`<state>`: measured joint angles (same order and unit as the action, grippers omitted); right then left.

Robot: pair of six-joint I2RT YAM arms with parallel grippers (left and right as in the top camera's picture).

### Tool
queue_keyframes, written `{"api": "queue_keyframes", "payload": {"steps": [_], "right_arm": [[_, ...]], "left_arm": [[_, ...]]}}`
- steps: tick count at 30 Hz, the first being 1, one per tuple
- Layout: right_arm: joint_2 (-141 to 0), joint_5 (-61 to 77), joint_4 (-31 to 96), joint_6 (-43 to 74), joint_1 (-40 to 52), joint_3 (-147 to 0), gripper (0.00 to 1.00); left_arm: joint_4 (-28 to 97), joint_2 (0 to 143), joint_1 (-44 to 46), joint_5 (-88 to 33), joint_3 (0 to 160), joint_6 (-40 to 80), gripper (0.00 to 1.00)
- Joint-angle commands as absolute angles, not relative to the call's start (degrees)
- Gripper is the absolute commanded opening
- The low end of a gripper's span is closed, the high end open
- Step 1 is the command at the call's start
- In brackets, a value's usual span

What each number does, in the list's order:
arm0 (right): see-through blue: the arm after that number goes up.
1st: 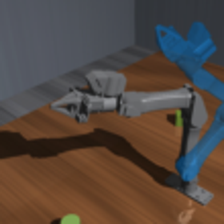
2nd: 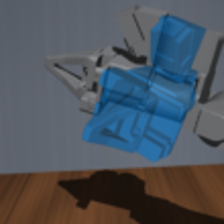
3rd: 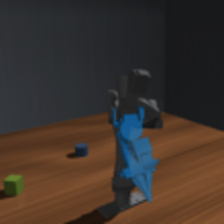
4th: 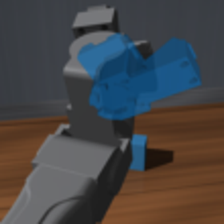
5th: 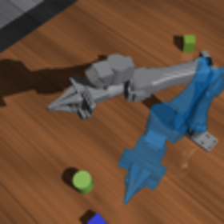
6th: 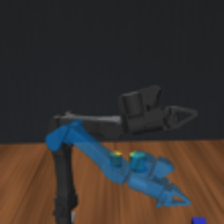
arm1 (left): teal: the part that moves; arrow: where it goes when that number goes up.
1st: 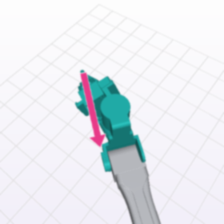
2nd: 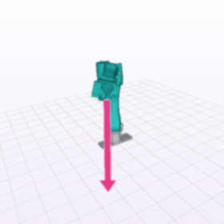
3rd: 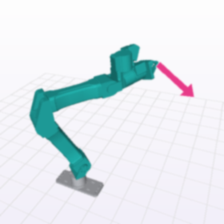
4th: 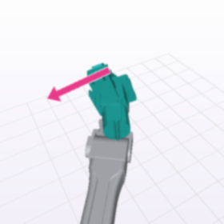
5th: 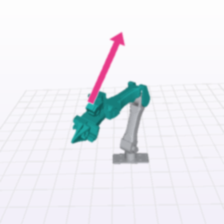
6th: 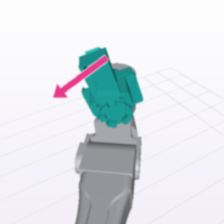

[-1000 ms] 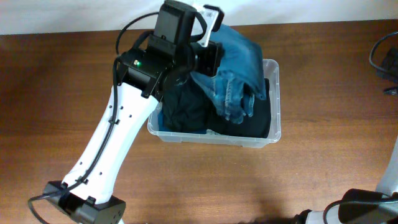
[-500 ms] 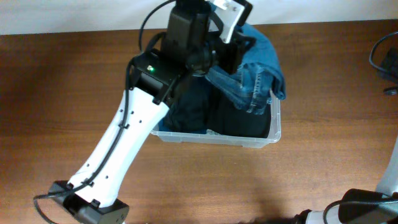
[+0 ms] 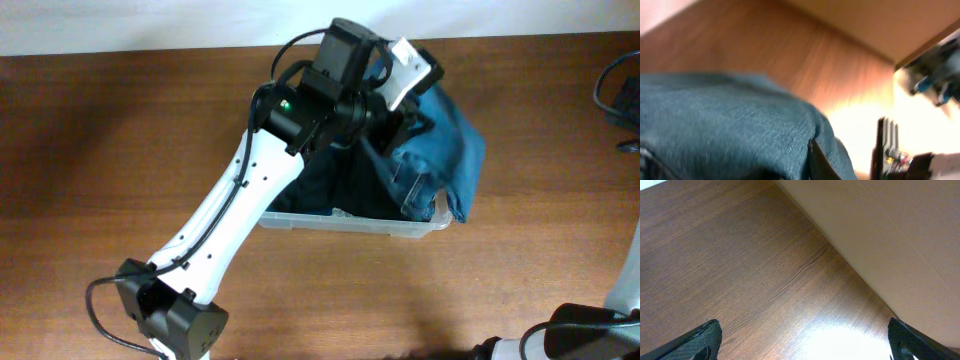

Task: Pack container
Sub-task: 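Carry the jeans over the bin's right half with the left gripper, then lay the jeans flat across the bin and release them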

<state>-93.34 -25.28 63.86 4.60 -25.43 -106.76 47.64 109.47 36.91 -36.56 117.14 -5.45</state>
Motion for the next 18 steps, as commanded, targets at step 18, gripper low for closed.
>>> {"api": "queue_keyframes", "payload": {"steps": [18], "right_arm": [[-93.3, -25.9, 63.7, 5.4, -25.5, -107.0, 0.98]], "left_arm": [[65.9, 108.8, 34.7, 6.0, 119.0, -13.8, 0.0]]}}
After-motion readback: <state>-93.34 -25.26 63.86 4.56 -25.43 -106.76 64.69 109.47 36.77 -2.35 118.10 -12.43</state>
